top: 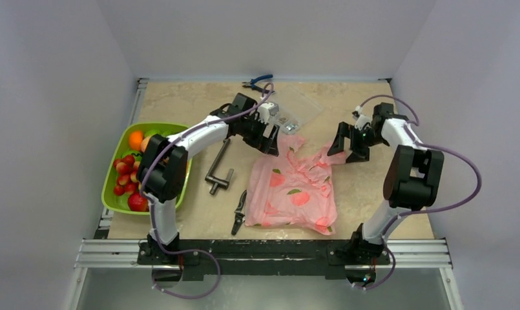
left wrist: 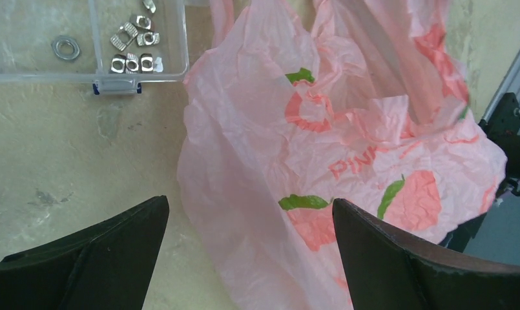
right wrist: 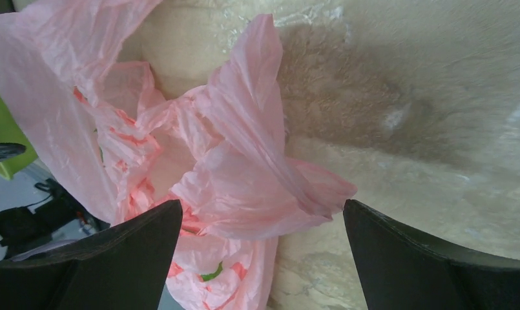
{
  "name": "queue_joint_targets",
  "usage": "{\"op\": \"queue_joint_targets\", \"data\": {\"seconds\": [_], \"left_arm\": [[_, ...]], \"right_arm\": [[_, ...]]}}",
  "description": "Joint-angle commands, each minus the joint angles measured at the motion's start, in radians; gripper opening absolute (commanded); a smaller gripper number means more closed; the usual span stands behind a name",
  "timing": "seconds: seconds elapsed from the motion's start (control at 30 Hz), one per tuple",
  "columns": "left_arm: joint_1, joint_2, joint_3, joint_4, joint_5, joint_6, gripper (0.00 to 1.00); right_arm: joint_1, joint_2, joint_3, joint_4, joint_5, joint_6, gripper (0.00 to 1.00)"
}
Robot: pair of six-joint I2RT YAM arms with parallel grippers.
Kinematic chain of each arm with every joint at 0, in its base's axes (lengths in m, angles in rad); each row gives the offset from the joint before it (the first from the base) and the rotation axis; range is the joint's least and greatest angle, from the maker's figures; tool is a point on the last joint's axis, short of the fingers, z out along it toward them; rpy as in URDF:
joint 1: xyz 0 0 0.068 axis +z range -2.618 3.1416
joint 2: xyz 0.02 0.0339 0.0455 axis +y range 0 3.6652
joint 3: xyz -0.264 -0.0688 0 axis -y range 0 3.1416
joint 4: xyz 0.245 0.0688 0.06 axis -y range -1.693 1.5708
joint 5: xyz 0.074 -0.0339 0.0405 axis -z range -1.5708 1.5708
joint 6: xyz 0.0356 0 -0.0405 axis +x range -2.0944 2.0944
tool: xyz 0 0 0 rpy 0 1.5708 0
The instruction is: Place the fake fruits into the plastic bag and tie a complex knot
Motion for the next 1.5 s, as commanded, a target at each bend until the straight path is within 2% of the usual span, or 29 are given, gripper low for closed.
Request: {"op": "queue_joint_targets", "data": {"seconds": [0.0, 0.03, 0.07, 0.13, 0.2, 0.23, 0.27, 0.3, 0.47, 0.6, 0.7, 0.73, 0.8, 0.87, 0.9, 1.0, 1.13, 1.2, 1.3, 1.47], "left_arm": [[-0.032, 0.058, 0.028, 0.048, -0.08, -0.117, 1.0], [-0.035, 0.075, 0.032, 0.046, -0.087, -0.126, 0.99], [-0.035, 0.091, 0.042, 0.039, -0.077, -0.134, 0.91], [-0.029, 0.107, 0.064, -0.001, -0.063, -0.129, 0.63], [0.004, 0.065, 0.017, 0.019, -0.029, -0.124, 0.26], [0.024, 0.026, -0.03, 0.05, -0.009, -0.117, 0.13], [0.046, -0.016, -0.076, 0.093, 0.008, -0.097, 0.03], [0.072, -0.064, -0.125, 0.137, 0.043, -0.069, 0.0], [0.176, -0.307, -0.339, 0.344, 0.206, 0.127, 0.0], [0.177, -0.451, -0.342, 0.323, 0.264, 0.324, 0.0], [0.155, -0.554, -0.327, 0.272, 0.291, 0.484, 0.0], [0.146, -0.582, -0.328, 0.259, 0.299, 0.529, 0.0], [0.128, -0.619, -0.323, 0.233, 0.327, 0.6, 0.0], [0.11, -0.635, -0.316, 0.203, 0.347, 0.651, 0.0], [0.105, -0.637, -0.314, 0.203, 0.355, 0.659, 0.0], [0.092, -0.638, -0.31, 0.209, 0.384, 0.668, 0.0], [0.071, -0.647, -0.324, 0.23, 0.42, 0.692, 0.0], [0.06, -0.659, -0.333, 0.228, 0.445, 0.73, 0.0], [0.038, -0.672, -0.342, 0.218, 0.442, 0.776, 0.0], [0.037, -0.676, -0.329, 0.225, 0.442, 0.769, 0.0]], "right_arm": [[0.011, 0.081, -0.041, 0.049, -0.085, 0.092, 0.99], [0.012, 0.094, -0.047, 0.072, -0.102, 0.101, 0.96], [0.012, 0.103, -0.051, 0.094, -0.133, 0.105, 0.82], [0.007, 0.114, -0.038, 0.114, -0.163, 0.123, 0.42], [-0.029, 0.095, -0.012, 0.108, -0.133, 0.103, 0.1], [-0.056, 0.075, -0.005, 0.11, -0.117, 0.1, 0.0], [-0.085, 0.051, 0.0, 0.109, -0.112, 0.091, 0.0], [-0.114, 0.033, 0.01, 0.103, -0.108, 0.078, 0.0], [-0.17, -0.065, 0.076, 0.098, -0.186, 0.041, 0.0], [-0.163, -0.134, 0.112, 0.16, -0.313, 0.099, 0.0], [-0.15, -0.18, 0.129, 0.137, -0.362, 0.06, 0.0], [-0.143, -0.191, 0.141, 0.091, -0.371, -0.014, 0.09], [-0.123, -0.208, 0.176, -0.031, -0.348, -0.198, 0.65], [-0.103, -0.264, 0.178, -0.047, -0.298, -0.342, 0.94], [-0.088, -0.308, 0.162, -0.026, -0.273, -0.402, 0.98], [0.016, -0.454, 0.108, 0.029, -0.201, -0.58, 0.99], [0.167, -0.556, 0.037, 0.142, -0.127, -0.638, 0.99], [0.231, -0.549, 0.03, 0.203, -0.099, -0.634, 0.99], [0.246, -0.509, 0.064, 0.245, -0.126, -0.662, 0.99], [0.248, -0.456, 0.152, 0.142, -0.17, -0.852, 0.99]]}}
